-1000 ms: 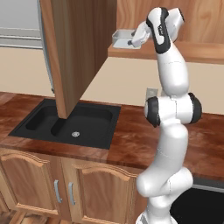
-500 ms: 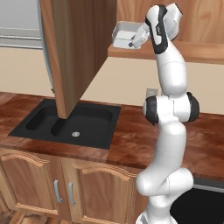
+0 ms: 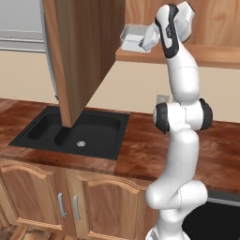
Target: Retrieve the tupperware and aluminum foil from the cabinet and place them on the dining counter near the plate with lemon wedge and broccoli to prepare for storing leftovers.
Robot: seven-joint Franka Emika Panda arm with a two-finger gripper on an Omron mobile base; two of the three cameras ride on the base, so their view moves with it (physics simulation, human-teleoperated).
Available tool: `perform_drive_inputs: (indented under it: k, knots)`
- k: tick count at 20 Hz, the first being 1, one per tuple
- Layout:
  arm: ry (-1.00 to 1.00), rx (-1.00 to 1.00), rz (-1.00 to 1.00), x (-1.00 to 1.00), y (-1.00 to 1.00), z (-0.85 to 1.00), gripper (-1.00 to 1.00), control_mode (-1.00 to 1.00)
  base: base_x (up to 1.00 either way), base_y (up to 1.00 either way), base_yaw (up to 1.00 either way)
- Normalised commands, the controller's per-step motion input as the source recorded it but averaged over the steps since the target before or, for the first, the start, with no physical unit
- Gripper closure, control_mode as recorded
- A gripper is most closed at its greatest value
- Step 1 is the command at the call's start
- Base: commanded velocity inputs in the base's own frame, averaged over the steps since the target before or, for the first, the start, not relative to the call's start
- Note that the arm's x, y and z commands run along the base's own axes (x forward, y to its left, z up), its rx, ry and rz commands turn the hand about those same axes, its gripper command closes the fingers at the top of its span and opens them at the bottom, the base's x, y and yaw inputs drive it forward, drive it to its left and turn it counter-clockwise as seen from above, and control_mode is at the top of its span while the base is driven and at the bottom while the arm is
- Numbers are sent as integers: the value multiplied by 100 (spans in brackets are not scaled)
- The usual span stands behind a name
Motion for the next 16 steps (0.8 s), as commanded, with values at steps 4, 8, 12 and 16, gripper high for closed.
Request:
perform_drive_inputs:
  k: [4, 8, 12, 16]
  knots:
    - [-43, 0, 0, -12, 0, -55, 100, -100, 0, 0, 0]
    - [-56, -3, 0, -64, 0, -74, 100, -100, 0, 0, 0]
    - [-53, -3, 0, -97, 0, -34, 100, -100, 0, 0, 0]
    - [-25, 0, 0, -100, 0, 4, 100, -100, 0, 0, 0]
